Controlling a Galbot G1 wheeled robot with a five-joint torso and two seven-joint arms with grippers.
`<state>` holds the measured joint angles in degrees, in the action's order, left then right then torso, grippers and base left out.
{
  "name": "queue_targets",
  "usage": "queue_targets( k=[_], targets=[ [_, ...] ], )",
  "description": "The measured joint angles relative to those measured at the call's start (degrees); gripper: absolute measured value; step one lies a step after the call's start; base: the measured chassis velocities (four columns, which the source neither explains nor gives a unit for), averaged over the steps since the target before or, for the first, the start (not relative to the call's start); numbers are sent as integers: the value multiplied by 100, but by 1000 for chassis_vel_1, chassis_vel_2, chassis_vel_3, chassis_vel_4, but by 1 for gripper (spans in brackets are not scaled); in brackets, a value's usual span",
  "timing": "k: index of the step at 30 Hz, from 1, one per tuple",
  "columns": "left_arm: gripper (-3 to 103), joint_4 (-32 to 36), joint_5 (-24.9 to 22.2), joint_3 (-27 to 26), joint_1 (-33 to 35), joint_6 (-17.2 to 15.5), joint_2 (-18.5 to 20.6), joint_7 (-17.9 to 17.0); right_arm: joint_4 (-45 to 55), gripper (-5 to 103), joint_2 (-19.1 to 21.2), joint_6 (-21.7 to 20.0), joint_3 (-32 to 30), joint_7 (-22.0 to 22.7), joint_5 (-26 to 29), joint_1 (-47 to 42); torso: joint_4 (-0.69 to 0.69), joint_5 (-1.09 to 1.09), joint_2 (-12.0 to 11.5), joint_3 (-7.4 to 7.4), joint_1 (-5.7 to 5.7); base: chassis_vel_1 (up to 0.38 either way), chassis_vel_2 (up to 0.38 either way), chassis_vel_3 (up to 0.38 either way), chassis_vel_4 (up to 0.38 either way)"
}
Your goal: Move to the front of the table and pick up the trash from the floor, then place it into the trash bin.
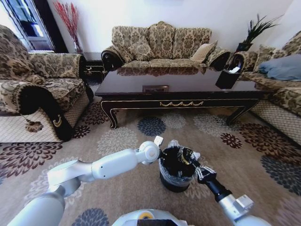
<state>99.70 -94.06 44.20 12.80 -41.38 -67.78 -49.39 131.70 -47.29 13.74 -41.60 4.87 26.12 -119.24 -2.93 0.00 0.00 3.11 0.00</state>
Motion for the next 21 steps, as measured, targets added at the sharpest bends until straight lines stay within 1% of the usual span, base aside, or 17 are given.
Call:
queue_targets(
  k=[1, 2, 6, 7, 9, 11, 12, 15, 17, 21],
  targets=[
    [0, -1, 11, -8, 10, -4, 11, 2, 12, 14, 1, -16, 13, 8, 2, 9, 0, 0, 0, 0, 0, 0, 0, 0, 0],
    [0, -1, 11, -8, 10, -4, 11, 2, 12, 14, 1, -16, 13, 8, 2, 9, 0, 0, 0, 0, 0, 0, 0, 0, 0],
    [0, -14, 67, -94, 66, -13, 53, 27, 36, 35, -7, -25, 29, -7, -57, -48, -4, 0, 0, 0, 0, 0, 0, 0, 0],
    [0, -14, 67, -94, 66, -13, 53, 27, 36, 35, -7, -25, 29, -7, -57, -48, -4, 0, 0, 0, 0, 0, 0, 0, 0],
    [0, -21, 108, -109, 127, -16, 106, 36, 43, 46, -40, -25, 70, -18, -79, -59, -3, 0, 0, 0, 0, 0, 0, 0, 0],
    [0, -18, 127, -115, 152, -19, 142, 37, 44, 46, -44, -25, 76, -22, -89, -64, -2, -1, 0, 0, 0, 0, 0, 0, 0],
    [0, -3, 144, -125, 171, -20, 173, 38, 44, 51, -43, -25, 78, -25, -90, -72, -1, 0, 0, 0, 0, 0, 0, 0, 0],
    [0, 61, 168, -196, 210, -26, 261, 53, 40, 68, -6, -23, 55, -27, -88, -72, -3, -1, 0, 0, 0, 0, 0, 0, 0],
    [0, 75, 185, -238, 224, -29, 290, 56, 31, 68, 7, -23, 40, -28, -88, -41, -4, -1, 0, 0, 0, 0, 0, 0, 0],
    [0, 86, 278, -363, 272, -48, 433, 101, 50, 89, 43, -108, -7, 44, 115, 184, -2, 0, 0, 0, 0, 0, 0, 0, 0]
  ],
)
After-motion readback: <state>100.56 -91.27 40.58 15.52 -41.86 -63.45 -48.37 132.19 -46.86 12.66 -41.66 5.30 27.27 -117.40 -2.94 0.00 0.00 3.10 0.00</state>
